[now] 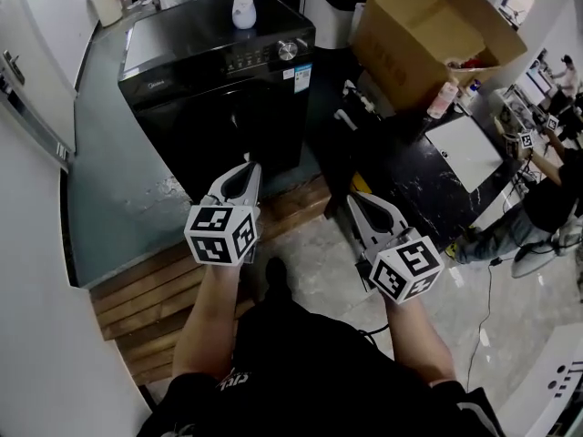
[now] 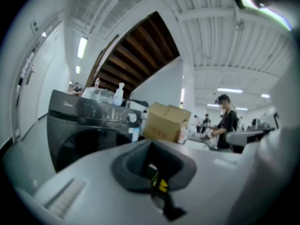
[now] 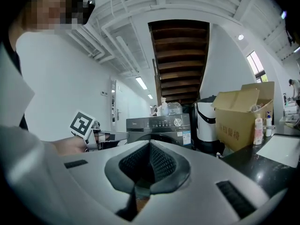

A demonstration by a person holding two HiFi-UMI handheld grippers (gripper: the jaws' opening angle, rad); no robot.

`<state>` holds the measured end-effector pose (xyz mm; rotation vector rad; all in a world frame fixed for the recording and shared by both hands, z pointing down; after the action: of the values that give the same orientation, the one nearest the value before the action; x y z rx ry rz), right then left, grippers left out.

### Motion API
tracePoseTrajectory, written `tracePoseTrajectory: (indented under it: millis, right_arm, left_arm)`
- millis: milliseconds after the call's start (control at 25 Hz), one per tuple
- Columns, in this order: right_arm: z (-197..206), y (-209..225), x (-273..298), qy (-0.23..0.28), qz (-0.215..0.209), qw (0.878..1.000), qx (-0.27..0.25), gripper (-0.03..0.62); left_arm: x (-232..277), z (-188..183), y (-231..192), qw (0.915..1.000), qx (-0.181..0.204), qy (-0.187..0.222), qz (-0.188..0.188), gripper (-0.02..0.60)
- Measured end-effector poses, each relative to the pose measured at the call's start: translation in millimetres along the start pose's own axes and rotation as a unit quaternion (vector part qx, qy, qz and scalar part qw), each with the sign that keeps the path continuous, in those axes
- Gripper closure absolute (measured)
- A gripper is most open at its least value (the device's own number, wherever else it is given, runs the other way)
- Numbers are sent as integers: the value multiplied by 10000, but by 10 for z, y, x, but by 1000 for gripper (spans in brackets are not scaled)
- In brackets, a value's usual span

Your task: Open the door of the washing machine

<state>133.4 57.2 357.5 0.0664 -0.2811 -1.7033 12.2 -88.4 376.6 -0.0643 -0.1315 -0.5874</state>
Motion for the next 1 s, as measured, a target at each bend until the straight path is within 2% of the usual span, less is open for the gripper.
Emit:
tracePoseTrajectory:
  millis: [160, 480, 640, 1000]
  right_arm:
    - [-132, 380, 580, -92, 63, 9999, 104, 599]
    - [-355, 748, 1759, -329, -76, 9994, 98, 599]
    - [-333, 801, 2137, -492, -183, 9986, -14, 599]
    - [-287, 1115, 2598, -758, -282, 9966, 139, 599]
  left_arm:
    - [591, -82, -300, 9999, 60, -97, 91, 572]
    - [1541, -192, -880, 9990, 141, -272, 339, 572]
    - [1830, -138, -1106, 9984, 116, -392, 391, 572]
    - [2226, -66, -1350, 9975, 70, -610, 344, 572]
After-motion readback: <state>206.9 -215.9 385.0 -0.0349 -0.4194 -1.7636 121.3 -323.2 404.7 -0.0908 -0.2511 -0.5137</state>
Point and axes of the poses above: the fingertips, and each gripper's own axes: x forward along the fingers, y to its right, z out of its underside, the point moved 1 cm from there along -x, backward along the fingers, and after that the axes turned 8 degrees about x, right-handed, at the moved point
